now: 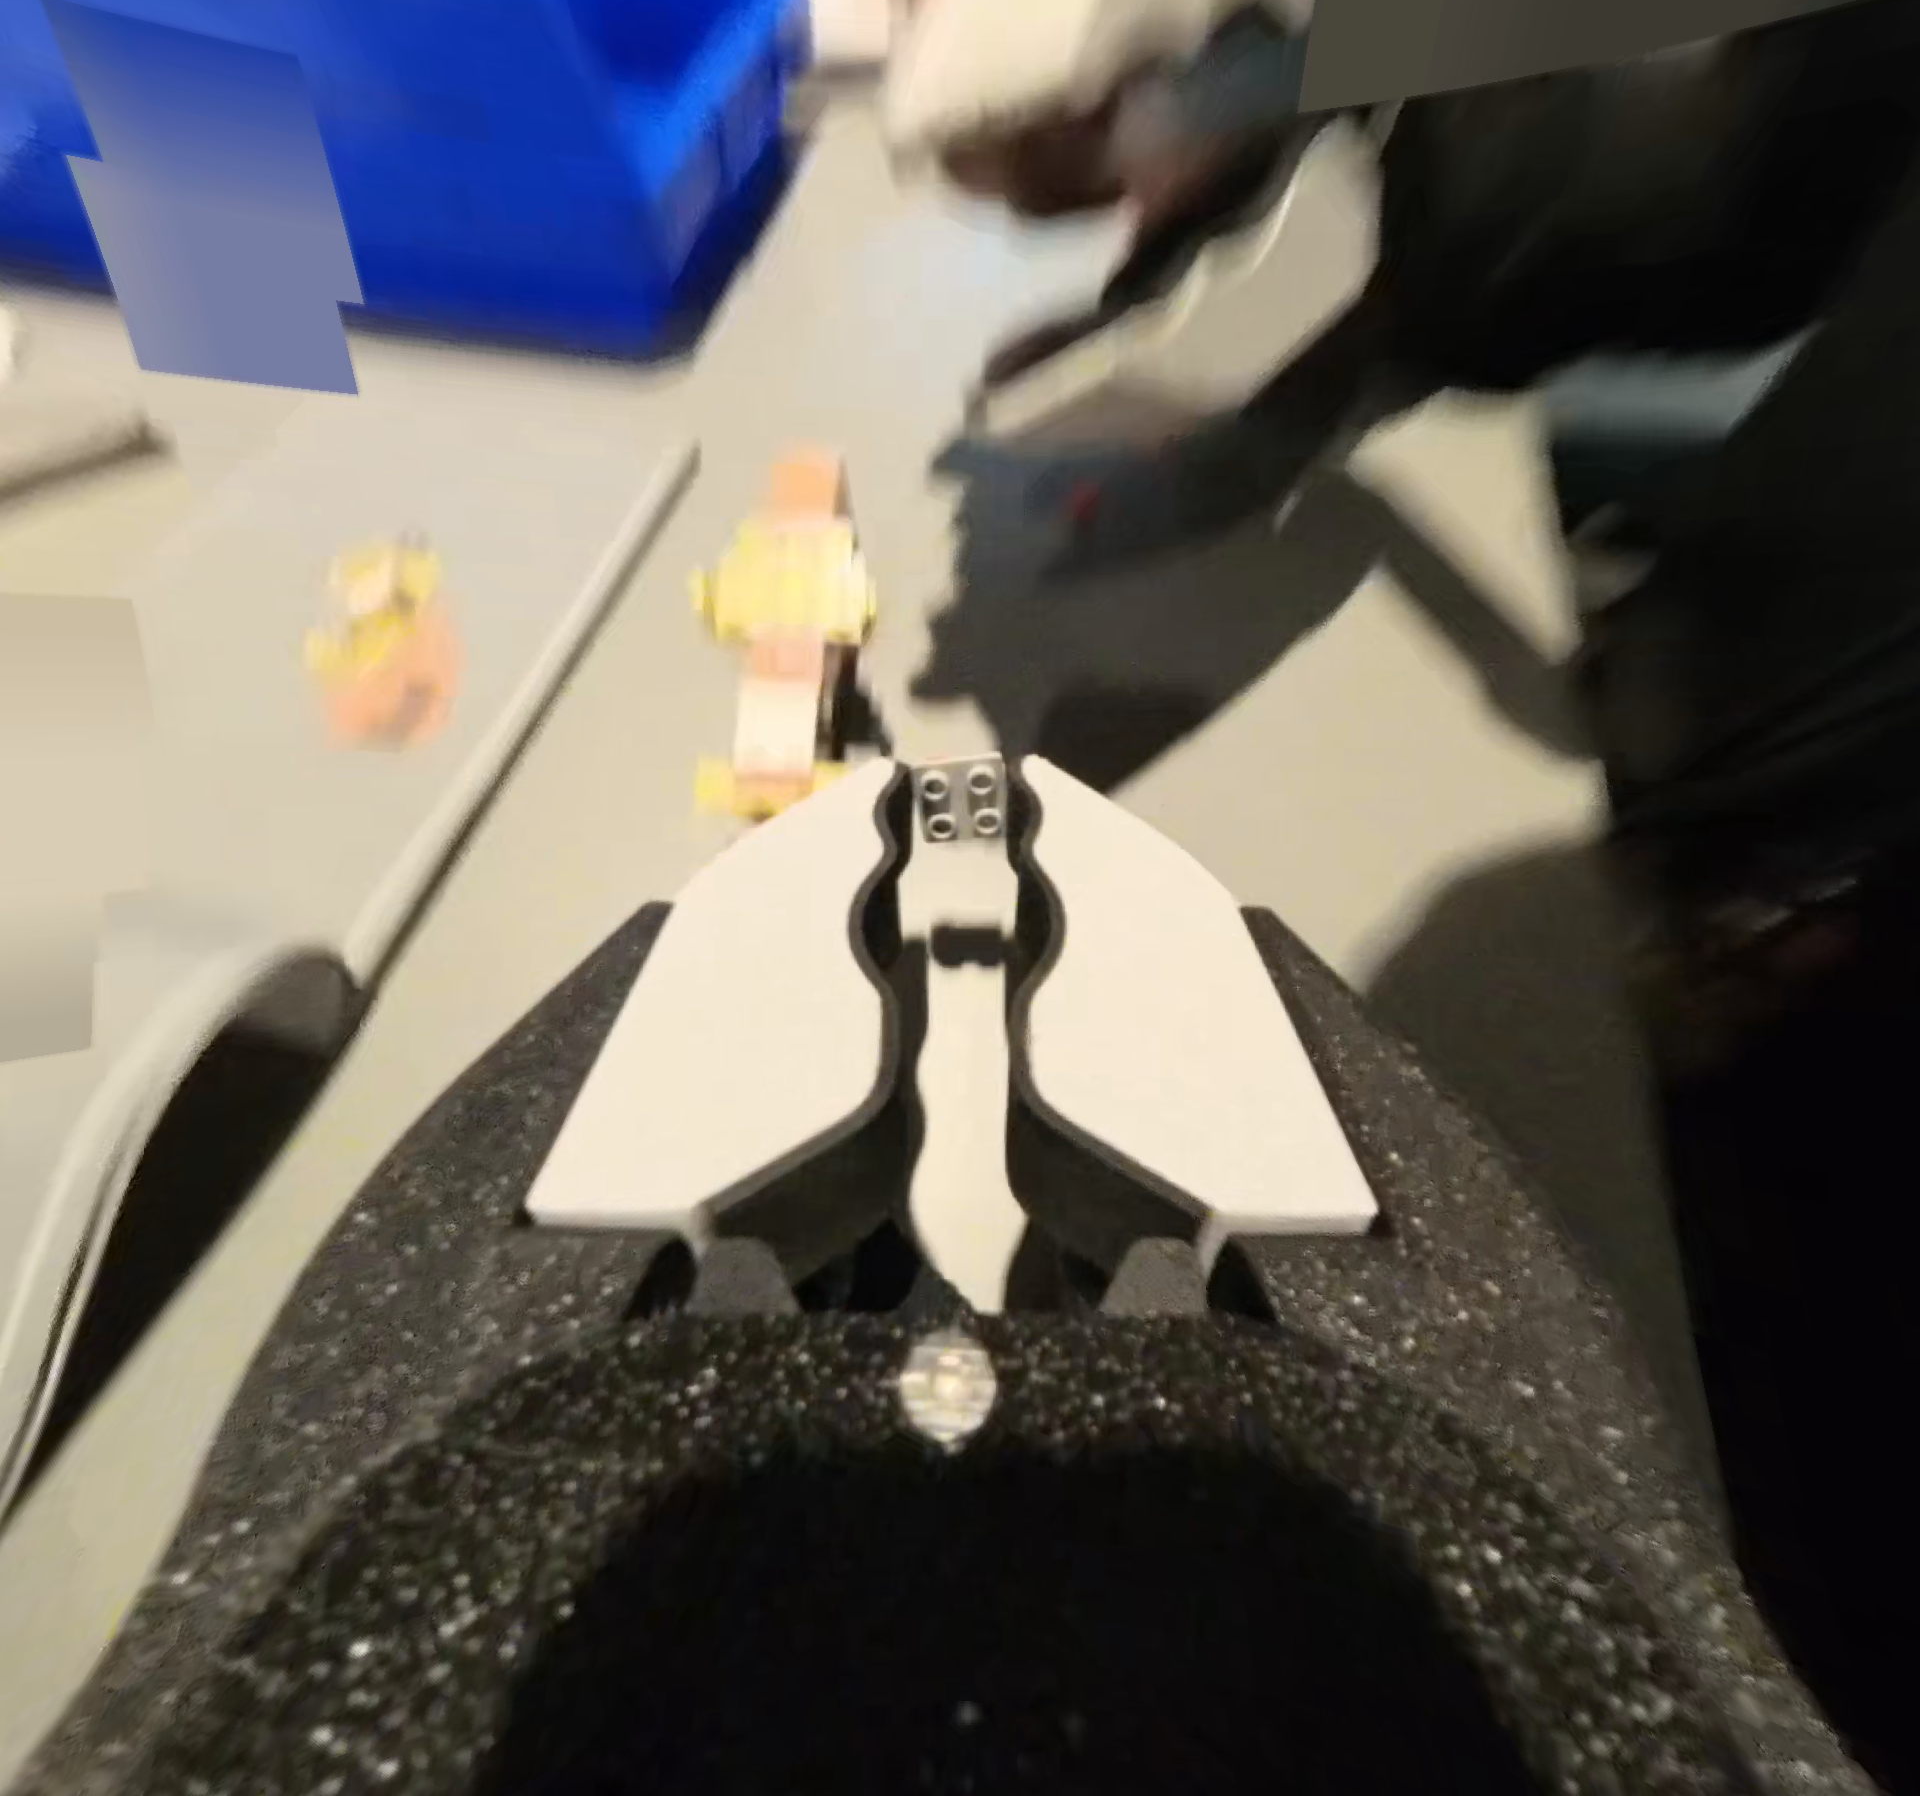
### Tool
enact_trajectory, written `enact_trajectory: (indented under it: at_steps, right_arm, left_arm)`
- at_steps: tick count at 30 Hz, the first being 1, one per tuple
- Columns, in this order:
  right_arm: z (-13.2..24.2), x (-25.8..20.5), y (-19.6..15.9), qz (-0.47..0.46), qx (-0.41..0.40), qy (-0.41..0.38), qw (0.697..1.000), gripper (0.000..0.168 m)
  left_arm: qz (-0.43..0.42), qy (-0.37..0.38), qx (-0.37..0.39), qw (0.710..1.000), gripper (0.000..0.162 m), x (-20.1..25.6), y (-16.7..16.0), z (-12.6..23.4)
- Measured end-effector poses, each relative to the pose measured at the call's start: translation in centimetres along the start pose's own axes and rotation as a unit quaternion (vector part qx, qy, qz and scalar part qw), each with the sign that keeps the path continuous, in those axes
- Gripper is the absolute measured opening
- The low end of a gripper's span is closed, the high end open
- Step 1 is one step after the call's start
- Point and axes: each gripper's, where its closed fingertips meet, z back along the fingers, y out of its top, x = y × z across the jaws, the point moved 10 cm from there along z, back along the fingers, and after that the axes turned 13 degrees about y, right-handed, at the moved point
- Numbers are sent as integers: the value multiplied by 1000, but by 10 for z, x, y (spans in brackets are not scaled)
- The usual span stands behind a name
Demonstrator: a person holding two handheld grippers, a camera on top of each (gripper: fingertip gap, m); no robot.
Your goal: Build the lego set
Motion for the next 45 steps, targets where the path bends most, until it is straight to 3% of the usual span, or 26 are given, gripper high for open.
enact_trajectory:
  at_steps: [9,14,20,22,27,36,45]
  right_arm:
    - [3,5,-8,-7,-22,-7,1000,22]
    - [20,18,-20,-54,-12,-28,998,22]
    - [55,32,-46,-130,20,-38,991,21]
    - [76,38,-57,-168,55,-28,984,19]
    - [121,33,-87,-281,162,117,939,10]
    - [137,-10,-109,-288,3,257,922,9]
    - [118,-28,-116,-274,-91,296,911,10]
  left_arm:
    - [-74,36,-123,989,17,11,-13,-12]
    - [-84,43,-135,986,19,12,-14,-8]
    - [-50,46,-93,993,29,8,-11,3]
    - [-35,56,-45,997,29,7,-4,11]
    - [12,62,89,994,26,16,19,24]
    - [-80,41,57,994,25,76,55,-31]
    - [-71,18,55,996,24,85,59,-50]
